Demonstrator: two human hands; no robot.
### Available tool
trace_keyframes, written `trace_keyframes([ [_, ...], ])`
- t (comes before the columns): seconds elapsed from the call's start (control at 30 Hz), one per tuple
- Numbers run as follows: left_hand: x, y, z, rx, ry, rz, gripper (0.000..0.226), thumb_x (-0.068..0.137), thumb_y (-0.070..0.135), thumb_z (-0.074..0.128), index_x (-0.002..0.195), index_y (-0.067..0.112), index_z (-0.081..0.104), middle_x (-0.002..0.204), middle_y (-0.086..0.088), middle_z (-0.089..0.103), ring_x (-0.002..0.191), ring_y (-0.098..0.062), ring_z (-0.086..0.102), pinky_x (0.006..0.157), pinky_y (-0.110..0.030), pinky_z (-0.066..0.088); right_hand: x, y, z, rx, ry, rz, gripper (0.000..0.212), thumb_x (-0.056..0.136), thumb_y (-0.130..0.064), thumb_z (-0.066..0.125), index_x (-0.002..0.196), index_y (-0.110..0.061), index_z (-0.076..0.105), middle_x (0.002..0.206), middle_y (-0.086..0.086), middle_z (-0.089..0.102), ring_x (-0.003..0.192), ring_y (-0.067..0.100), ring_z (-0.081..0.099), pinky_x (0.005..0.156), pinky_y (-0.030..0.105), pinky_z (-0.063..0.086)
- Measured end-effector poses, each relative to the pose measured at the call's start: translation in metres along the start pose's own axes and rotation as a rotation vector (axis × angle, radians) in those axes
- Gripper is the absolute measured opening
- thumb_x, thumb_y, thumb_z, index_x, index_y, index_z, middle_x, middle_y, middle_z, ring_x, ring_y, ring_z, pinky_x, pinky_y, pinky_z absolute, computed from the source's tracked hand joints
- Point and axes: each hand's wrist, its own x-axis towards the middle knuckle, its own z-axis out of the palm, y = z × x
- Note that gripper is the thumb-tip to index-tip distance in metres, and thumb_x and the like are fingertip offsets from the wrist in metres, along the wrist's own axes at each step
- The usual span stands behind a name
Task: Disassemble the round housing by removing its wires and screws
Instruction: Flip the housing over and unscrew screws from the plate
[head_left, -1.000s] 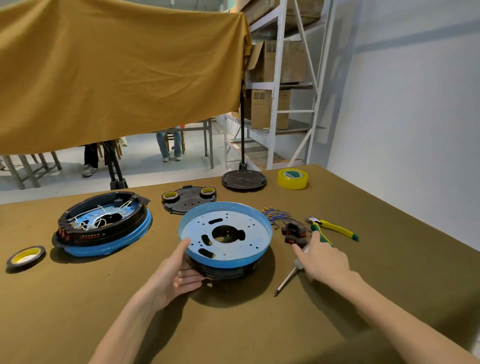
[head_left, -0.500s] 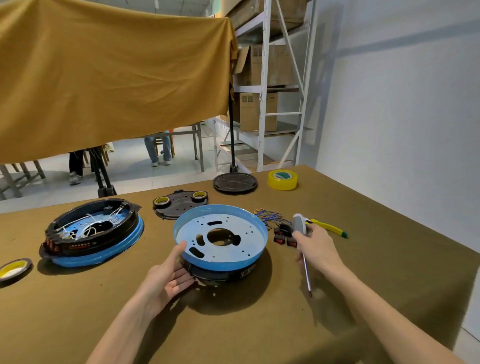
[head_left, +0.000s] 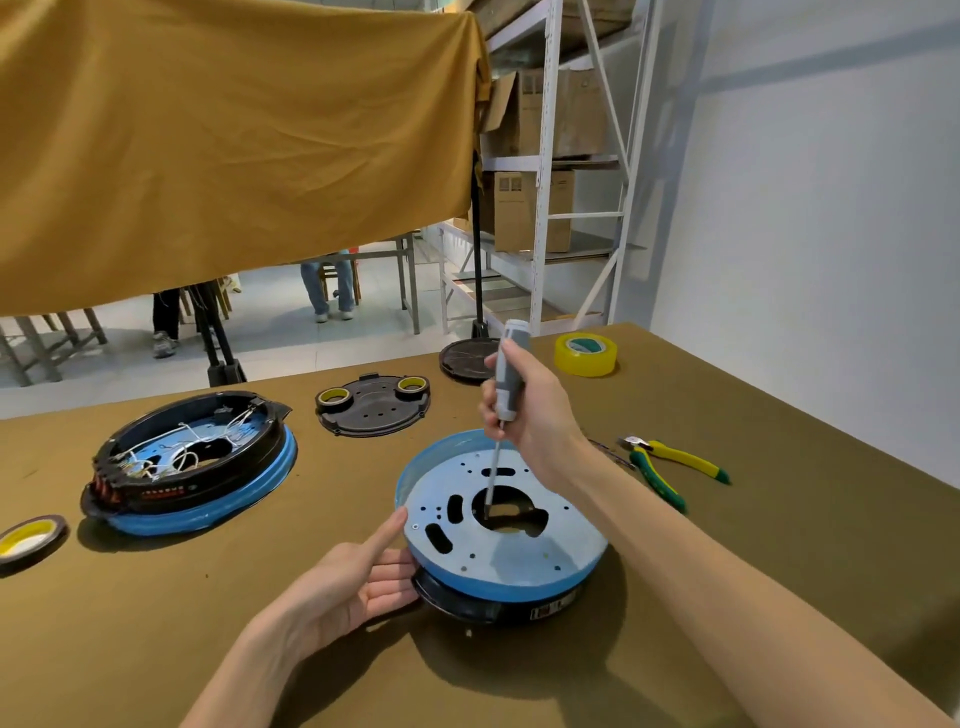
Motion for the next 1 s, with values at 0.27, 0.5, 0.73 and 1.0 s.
trace_keyframes([
  [0.27, 0.007, -0.004, -0.007, -0.008, -0.051, 0.003, 0.086, 0.064, 0.059, 0.082, 0.114, -0.01, 0.07, 0.109, -0.029, 0.076, 0.091, -0.033, 0.079, 0.068, -0.033, 0.066, 0.019, 0.037, 0.044, 0.022, -0.139, -0.053, 0.047, 0.089, -0.054, 0.055, 0.099, -0.009, 0.047, 0.064, 0.006, 0.051, 0.051, 0.019, 0.042, 0.049, 0.032, 0.032],
  [0.5, 0.004, -0.002, -0.006, 0.016, -0.064, 0.01, 0.09, 0.064, 0.061, 0.081, 0.12, -0.008, 0.067, 0.109, -0.025, 0.077, 0.094, -0.03, 0.079, 0.07, -0.031, 0.065, 0.019, 0.056, 0.051, -0.052, -0.162, -0.076, 0.046, 0.091, -0.054, 0.053, 0.1, -0.01, 0.048, 0.064, 0.006, 0.05, 0.051, 0.022, 0.041, 0.049, 0.033, 0.032],
  [0.73, 0.004, -0.002, -0.007, 0.026, -0.081, 0.002, 0.092, 0.06, 0.062, 0.083, 0.121, -0.006, 0.067, 0.11, -0.023, 0.077, 0.095, -0.029, 0.079, 0.07, -0.03, 0.065, 0.015, 0.056, 0.049, -0.125, -0.2, -0.138, 0.041, 0.094, -0.051, 0.052, 0.096, -0.01, 0.048, 0.065, 0.006, 0.051, 0.052, 0.021, 0.042, 0.048, 0.032, 0.033],
  [1.0, 0.004, -0.002, -0.007, 0.027, -0.083, -0.005, 0.092, 0.063, 0.062, 0.082, 0.123, -0.006, 0.065, 0.111, -0.023, 0.077, 0.1, -0.03, 0.078, 0.07, -0.03, 0.064, 0.006, 0.056, 0.054, -0.118, -0.195, -0.141, 0.034, 0.094, -0.05, 0.055, 0.096, -0.016, 0.054, 0.07, 0.001, 0.055, 0.06, 0.016, 0.05, 0.056, 0.03, 0.039],
])
